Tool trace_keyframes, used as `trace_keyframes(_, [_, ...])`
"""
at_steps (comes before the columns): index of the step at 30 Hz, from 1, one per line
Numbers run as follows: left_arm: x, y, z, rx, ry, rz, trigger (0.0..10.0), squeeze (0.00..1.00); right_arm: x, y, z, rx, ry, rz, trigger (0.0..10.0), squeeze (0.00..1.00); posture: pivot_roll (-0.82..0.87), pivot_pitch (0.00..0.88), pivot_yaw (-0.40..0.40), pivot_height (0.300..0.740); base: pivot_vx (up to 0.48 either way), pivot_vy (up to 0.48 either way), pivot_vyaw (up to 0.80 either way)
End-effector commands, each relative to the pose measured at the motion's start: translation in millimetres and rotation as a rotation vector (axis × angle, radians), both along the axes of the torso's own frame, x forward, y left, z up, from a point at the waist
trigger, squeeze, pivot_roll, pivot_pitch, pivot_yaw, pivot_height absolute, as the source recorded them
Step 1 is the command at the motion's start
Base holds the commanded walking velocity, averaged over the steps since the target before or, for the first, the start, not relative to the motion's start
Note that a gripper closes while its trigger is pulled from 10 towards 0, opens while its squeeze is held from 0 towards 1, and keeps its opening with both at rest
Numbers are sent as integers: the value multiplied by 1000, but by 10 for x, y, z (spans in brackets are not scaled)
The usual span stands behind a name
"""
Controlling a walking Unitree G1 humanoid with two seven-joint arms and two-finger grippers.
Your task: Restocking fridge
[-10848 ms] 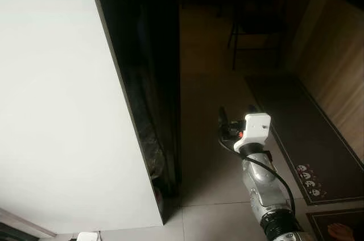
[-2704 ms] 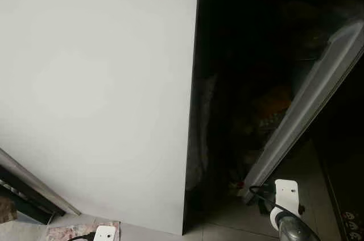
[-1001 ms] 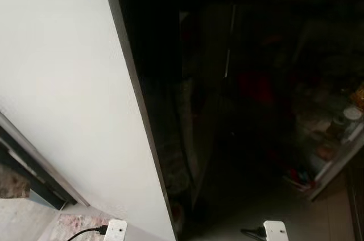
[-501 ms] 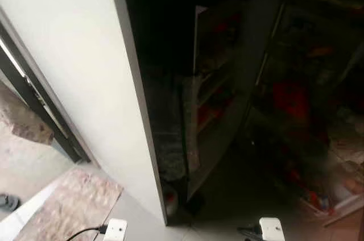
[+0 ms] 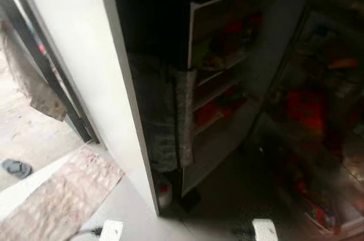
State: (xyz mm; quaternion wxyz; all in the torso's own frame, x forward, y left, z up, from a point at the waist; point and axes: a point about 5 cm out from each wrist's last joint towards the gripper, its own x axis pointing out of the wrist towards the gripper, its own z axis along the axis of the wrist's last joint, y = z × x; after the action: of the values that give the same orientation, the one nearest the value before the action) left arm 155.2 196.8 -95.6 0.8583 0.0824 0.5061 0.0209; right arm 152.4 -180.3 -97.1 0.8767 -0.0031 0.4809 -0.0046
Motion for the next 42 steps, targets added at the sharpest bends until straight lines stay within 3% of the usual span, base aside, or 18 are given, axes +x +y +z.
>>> trace_keyframes(1, [25, -63, 1, -15, -6, -8, 10000, 0, -100, -95, -28, -15, 31, -21, 10000, 0, -16, 0, 27, 740, 0, -296, 0])
trace_keyframes(14, [41, -58, 8, -15, -11, -7, 10000, 0, -63, -44, -19, 8, 23, 23, 10000, 0, -16, 0, 29, 740, 0, -297, 661])
trace_keyframes(42, [16, -56, -1, -15, -7, -6, 10000, 0, -61, -50, -19, -14, 35, 67, 10000, 0, -16, 0, 30, 740, 0, -289, 193])
